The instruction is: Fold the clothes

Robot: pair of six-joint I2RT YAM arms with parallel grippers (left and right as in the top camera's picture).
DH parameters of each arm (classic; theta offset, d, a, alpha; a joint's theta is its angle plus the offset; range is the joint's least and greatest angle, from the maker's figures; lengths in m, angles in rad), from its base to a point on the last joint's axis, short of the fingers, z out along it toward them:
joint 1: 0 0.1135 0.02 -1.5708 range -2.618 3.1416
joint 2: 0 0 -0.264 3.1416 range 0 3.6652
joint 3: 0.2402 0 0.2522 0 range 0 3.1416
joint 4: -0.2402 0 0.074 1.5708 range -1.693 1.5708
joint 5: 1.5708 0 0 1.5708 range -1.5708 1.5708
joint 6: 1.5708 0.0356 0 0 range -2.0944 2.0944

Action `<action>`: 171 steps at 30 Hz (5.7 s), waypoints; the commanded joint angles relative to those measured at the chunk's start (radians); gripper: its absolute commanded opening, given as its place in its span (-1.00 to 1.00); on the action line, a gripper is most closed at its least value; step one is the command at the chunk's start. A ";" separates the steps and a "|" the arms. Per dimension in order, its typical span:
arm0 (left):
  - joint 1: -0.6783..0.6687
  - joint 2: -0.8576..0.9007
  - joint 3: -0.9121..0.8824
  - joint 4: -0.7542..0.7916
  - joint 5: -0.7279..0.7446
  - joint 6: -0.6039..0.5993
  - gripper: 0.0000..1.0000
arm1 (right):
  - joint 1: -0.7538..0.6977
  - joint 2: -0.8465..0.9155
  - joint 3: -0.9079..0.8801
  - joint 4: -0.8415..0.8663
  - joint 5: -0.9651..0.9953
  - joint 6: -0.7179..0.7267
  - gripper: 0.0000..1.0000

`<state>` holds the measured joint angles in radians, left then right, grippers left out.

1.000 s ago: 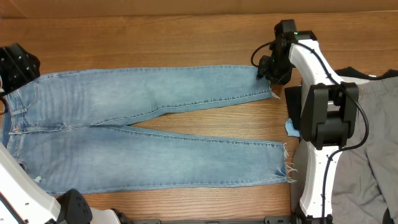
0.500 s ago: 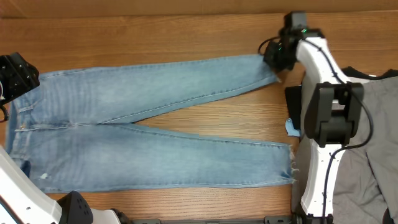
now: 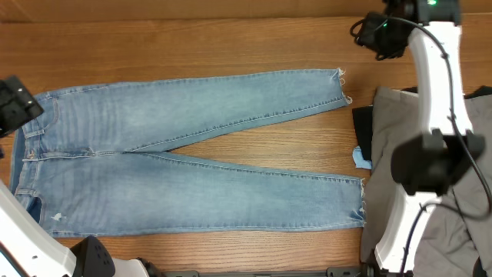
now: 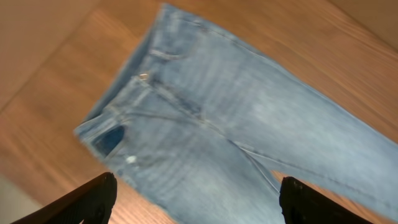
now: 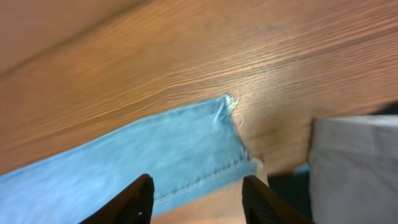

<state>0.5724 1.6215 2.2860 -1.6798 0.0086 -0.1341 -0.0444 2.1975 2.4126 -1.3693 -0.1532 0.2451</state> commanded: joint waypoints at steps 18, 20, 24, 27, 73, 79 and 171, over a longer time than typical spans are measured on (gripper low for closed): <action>0.454 0.124 -0.608 0.300 0.026 -0.193 0.64 | 0.135 -0.385 -0.121 -0.286 -0.060 0.044 0.29; 0.510 0.130 -0.763 0.428 0.046 -0.211 0.58 | 0.141 -0.385 -0.228 -0.234 -0.074 0.055 0.29; 0.562 0.157 -0.920 0.548 0.063 -0.204 0.39 | 0.142 -0.385 -0.391 -0.193 -0.081 0.090 0.28; 0.576 0.189 -0.982 0.611 0.047 -0.203 0.27 | 0.142 -0.385 -0.535 -0.148 -0.115 0.093 0.27; 0.579 0.396 -1.008 0.833 0.044 -0.202 -0.80 | 0.039 -0.384 -1.547 0.673 -0.182 0.335 -0.67; 0.579 0.396 -1.007 0.874 0.161 -0.172 -0.66 | 0.039 -0.384 -1.540 0.986 -0.178 0.381 -0.81; 0.341 0.093 -0.653 0.491 -0.231 -0.267 -0.92 | 0.001 -0.478 -0.918 0.548 -0.253 0.430 -0.92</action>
<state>0.9489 1.6669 1.6176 -1.2060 -0.0998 -0.3908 -0.0532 1.6440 1.4773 -0.8757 -0.3653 0.6296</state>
